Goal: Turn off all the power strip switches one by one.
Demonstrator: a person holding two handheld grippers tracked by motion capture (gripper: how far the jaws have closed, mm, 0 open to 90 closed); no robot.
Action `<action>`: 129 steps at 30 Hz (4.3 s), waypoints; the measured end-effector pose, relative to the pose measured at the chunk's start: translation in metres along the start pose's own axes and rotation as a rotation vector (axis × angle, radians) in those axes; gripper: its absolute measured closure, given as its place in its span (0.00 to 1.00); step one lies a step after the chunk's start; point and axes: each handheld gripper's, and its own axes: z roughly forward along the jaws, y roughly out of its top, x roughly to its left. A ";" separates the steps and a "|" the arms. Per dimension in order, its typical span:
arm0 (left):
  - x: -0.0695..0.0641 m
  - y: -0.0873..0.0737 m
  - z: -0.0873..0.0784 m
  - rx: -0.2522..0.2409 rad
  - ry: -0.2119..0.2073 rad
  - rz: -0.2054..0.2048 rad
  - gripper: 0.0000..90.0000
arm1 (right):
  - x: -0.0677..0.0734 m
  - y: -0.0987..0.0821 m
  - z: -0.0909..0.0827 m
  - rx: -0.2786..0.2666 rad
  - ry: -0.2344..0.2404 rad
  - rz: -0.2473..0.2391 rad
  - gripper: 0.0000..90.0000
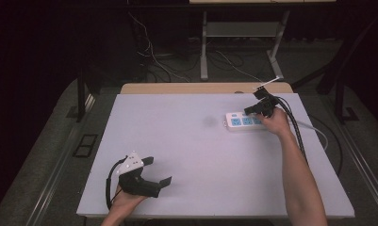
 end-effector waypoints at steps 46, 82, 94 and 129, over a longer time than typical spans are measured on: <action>0.000 0.000 0.001 0.005 -0.002 0.003 0.00 | 0.006 0.000 0.007 -0.029 0.036 0.013 1.00; -0.002 0.000 0.001 0.003 -0.005 0.001 0.00 | 0.039 0.022 -0.004 0.000 0.017 -0.099 1.00; -0.003 0.000 -0.001 0.000 -0.002 0.003 0.00 | 0.038 0.019 0.010 0.012 0.034 -0.088 1.00; -0.004 -0.001 0.000 0.005 -0.005 0.007 0.00 | 0.032 0.013 0.020 -0.017 0.078 -0.055 1.00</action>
